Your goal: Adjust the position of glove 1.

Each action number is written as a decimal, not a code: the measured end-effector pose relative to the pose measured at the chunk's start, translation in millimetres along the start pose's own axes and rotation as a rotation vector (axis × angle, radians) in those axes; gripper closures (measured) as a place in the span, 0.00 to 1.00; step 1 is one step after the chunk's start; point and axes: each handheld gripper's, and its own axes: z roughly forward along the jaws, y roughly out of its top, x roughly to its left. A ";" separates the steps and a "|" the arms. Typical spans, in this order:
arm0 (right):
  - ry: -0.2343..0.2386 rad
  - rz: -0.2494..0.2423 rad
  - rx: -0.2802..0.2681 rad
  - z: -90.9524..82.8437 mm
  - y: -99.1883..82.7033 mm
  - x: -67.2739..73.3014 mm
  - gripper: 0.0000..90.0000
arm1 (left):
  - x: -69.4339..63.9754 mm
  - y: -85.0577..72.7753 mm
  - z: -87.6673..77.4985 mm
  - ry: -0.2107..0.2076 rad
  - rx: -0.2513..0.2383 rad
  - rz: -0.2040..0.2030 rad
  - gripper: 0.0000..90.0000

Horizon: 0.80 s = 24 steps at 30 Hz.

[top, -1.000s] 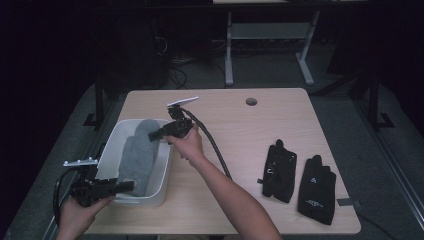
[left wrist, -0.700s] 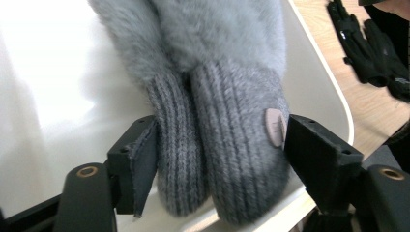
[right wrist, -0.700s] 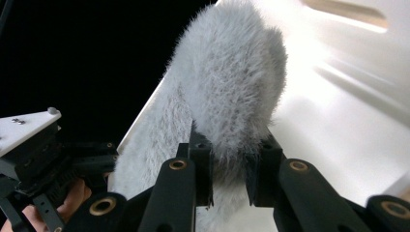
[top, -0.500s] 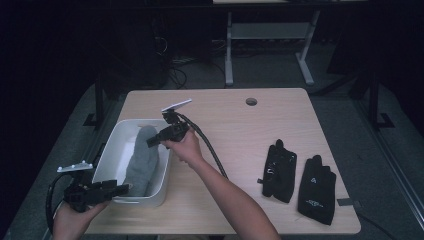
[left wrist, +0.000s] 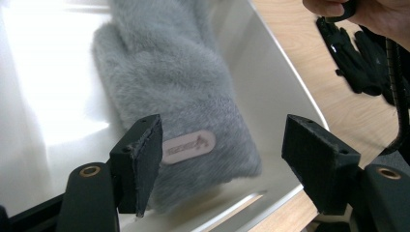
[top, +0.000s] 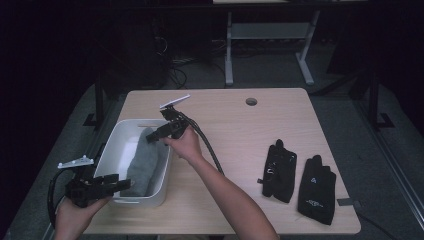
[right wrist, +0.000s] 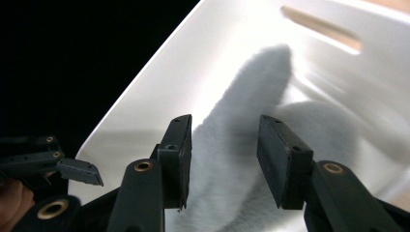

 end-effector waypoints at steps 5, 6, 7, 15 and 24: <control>0.005 0.005 -0.025 -11.9 0.8 -2.5 0.62 | -2.3 2.0 0.5 0.001 -0.006 0.011 0.33; 0.007 0.009 -0.027 -13.4 0.8 -2.7 0.61 | -2.8 2.4 0.6 0.002 -0.005 0.017 0.33; 0.013 0.012 -0.031 -15.6 0.6 -3.3 0.61 | -3.4 2.8 0.6 0.000 -0.006 0.016 0.33; 0.028 0.015 -0.051 -28.5 -2.6 -3.7 0.60 | -9.5 7.9 0.7 -0.013 -0.011 0.031 0.33; 0.047 0.007 -0.075 -46.1 -4.0 -3.7 0.59 | -17.4 15.1 3.4 -0.039 -0.027 0.042 0.33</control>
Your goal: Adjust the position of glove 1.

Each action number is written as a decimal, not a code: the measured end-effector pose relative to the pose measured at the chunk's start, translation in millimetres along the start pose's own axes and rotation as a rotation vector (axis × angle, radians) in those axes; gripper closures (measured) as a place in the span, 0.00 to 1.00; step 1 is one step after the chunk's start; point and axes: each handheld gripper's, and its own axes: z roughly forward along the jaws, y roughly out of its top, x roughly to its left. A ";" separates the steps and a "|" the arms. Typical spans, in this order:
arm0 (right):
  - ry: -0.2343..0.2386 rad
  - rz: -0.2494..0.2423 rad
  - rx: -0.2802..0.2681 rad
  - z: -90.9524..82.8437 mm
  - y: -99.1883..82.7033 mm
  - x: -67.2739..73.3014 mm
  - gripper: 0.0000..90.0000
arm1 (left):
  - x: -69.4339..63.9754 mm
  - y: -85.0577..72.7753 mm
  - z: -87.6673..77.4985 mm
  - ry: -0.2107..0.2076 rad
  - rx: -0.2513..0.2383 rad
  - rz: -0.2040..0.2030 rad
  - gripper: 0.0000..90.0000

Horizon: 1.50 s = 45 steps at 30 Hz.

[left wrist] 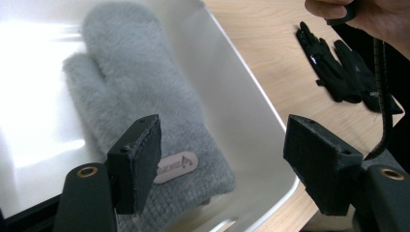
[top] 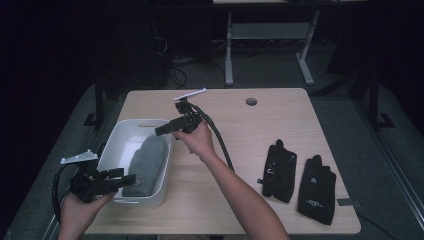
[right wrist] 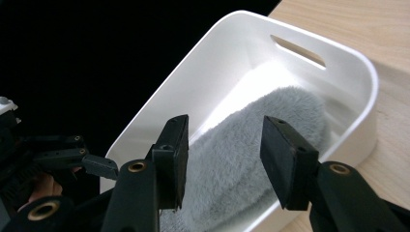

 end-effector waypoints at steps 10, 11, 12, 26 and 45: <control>0.012 -0.001 -0.024 -16.3 -1.8 -3.0 0.56 | -8.9 6.9 5.5 -0.025 -0.008 0.024 0.31; 0.013 -0.001 -0.026 -17.9 -1.9 -3.0 0.56 | -9.8 7.7 5.9 -0.026 -0.004 0.028 0.31; 0.013 -0.001 -0.026 -17.9 -1.9 -3.0 0.56 | -9.8 7.7 5.9 -0.026 -0.004 0.028 0.31; 0.015 0.000 -0.055 -43.6 -4.5 -8.7 0.54 | -20.4 17.8 14.7 -0.051 -0.003 0.048 0.30; -0.013 0.018 -0.093 -78.4 -13.6 -18.2 0.52 | -35.3 28.6 30.9 -0.071 0.007 0.077 0.30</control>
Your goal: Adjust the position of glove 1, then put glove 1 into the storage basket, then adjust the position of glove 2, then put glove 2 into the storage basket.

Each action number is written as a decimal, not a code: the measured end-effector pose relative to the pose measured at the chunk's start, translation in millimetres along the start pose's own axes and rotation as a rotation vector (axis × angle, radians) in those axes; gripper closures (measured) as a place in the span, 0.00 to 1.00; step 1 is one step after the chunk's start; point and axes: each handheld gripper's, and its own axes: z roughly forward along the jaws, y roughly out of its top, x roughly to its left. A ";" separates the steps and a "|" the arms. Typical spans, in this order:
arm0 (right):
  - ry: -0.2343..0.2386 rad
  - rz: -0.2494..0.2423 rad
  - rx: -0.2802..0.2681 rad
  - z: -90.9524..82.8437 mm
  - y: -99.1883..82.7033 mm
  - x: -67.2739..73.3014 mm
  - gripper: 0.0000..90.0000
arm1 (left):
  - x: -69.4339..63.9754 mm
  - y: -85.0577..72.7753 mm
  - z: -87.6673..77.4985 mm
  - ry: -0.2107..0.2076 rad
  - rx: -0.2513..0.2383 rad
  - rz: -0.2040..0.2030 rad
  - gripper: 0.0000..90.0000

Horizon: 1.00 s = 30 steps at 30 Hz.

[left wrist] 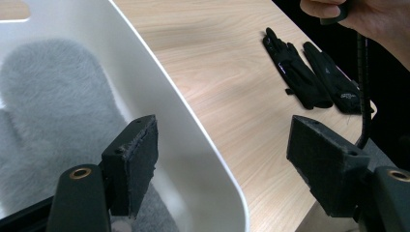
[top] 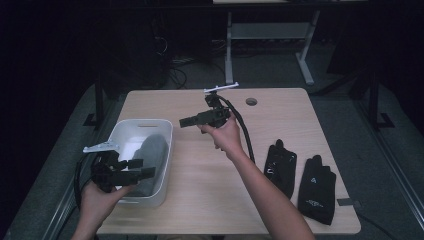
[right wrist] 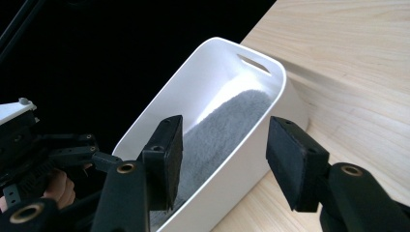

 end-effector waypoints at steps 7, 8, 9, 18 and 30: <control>-0.019 0.010 -0.013 -16.0 -5.2 -6.9 0.52 | -6.1 4.7 7.7 -0.010 0.008 0.018 0.29; -0.019 0.013 -0.017 -18.5 -5.7 -7.5 0.52 | -7.0 5.2 8.9 -0.012 0.007 0.016 0.29; -0.020 0.015 -0.022 -20.7 -6.2 -7.9 0.52 | -7.8 5.7 9.7 -0.015 0.010 0.017 0.29; -0.042 0.027 -0.030 -37.0 -13.7 -14.2 0.51 | -12.3 7.7 15.3 -0.023 0.020 0.033 0.29; -0.066 0.047 -0.057 -59.2 -25.5 -23.6 0.51 | -19.5 10.5 23.4 -0.041 0.027 0.050 0.29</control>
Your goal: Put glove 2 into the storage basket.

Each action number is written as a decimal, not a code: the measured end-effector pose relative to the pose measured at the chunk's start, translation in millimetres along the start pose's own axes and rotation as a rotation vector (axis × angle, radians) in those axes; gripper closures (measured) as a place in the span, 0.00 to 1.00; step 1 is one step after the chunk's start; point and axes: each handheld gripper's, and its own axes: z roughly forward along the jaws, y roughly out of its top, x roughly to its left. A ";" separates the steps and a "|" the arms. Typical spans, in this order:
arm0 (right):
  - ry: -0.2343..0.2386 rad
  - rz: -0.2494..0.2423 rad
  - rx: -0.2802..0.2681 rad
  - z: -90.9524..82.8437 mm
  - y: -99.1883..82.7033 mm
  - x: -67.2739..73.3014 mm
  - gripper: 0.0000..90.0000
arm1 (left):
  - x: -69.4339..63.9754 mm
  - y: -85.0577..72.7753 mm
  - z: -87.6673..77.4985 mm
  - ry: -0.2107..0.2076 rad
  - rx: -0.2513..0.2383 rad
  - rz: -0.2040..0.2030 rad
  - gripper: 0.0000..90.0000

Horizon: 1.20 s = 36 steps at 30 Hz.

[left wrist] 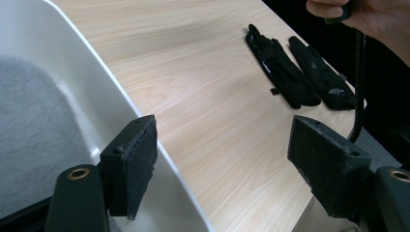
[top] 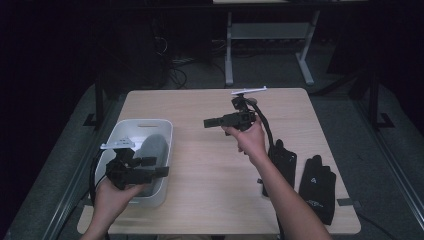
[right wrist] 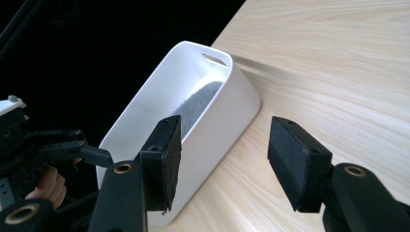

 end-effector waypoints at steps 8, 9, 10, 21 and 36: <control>-0.016 0.022 -0.015 -18.8 -10.1 -10.4 0.51 | -9.0 5.6 11.5 -0.019 0.011 0.027 0.29; -0.016 0.022 -0.015 -18.8 -10.1 -10.4 0.51 | -9.0 5.6 11.5 -0.019 0.011 0.027 0.29; -0.023 0.026 -0.020 -24.0 -12.7 -13.3 0.51 | -12.3 7.5 14.5 -0.024 0.015 0.032 0.29; -0.050 0.060 -0.039 -48.6 -28.6 -28.4 0.51 | -27.0 14.0 33.6 -0.059 0.030 0.062 0.29; -0.081 0.087 -0.056 -76.5 -46.0 -42.1 0.51 | -43.4 20.3 57.7 -0.101 0.050 0.083 0.28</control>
